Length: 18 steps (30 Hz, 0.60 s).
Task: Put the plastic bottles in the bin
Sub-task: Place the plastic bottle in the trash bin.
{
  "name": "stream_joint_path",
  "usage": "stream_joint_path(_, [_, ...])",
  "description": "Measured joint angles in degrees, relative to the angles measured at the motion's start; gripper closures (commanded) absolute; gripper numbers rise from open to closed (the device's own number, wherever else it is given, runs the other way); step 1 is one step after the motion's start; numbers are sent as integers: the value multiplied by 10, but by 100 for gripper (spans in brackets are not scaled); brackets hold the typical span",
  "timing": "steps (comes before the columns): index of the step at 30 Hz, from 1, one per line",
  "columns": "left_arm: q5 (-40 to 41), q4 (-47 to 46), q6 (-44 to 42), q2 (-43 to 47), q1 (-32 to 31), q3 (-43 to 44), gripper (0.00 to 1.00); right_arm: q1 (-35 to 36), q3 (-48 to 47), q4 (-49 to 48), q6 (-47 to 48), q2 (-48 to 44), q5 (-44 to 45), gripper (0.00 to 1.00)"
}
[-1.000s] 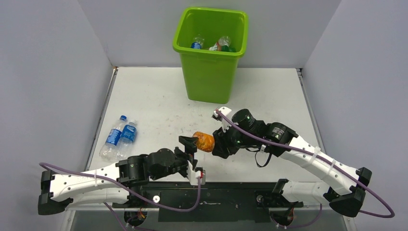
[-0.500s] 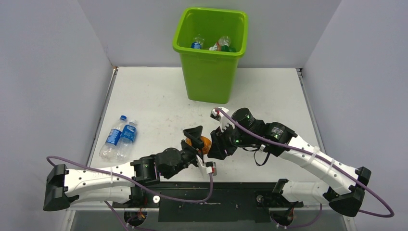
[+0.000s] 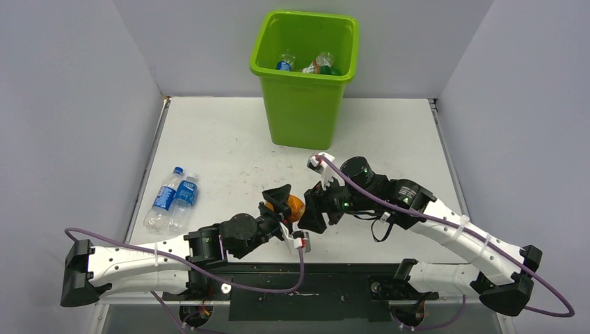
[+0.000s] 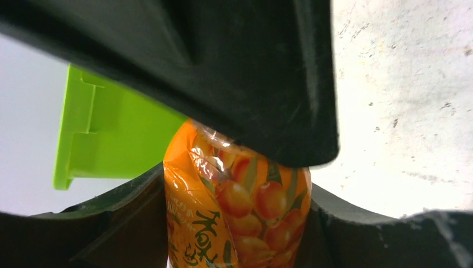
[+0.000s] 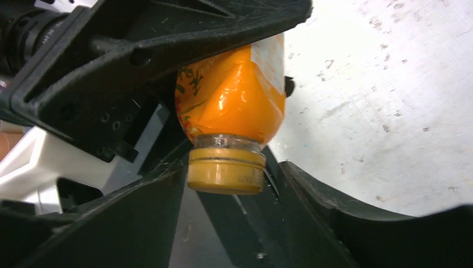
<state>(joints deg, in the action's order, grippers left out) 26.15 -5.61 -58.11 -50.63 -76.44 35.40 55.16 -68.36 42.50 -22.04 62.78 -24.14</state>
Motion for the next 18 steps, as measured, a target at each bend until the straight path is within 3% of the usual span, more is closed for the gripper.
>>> stream_joint_path(2, [-5, 5, 19, 5, 0, 0, 74, 1, 0, 0, 3, -10, 12, 14])
stream_joint_path(5, [-16, 28, 66, 7, 0, 12, 75, 1, 0, -5, 6, -44, 46, 9])
stream_joint_path(13, [-94, 49, 305, 3, 2, 58, 77, 1, 104, -165, 5, -247, 146, 8])
stream_joint_path(18, [-179, 9, 493, 3, 18, 52, 81, 1, 156, -263, -7, -290, 165, 6])
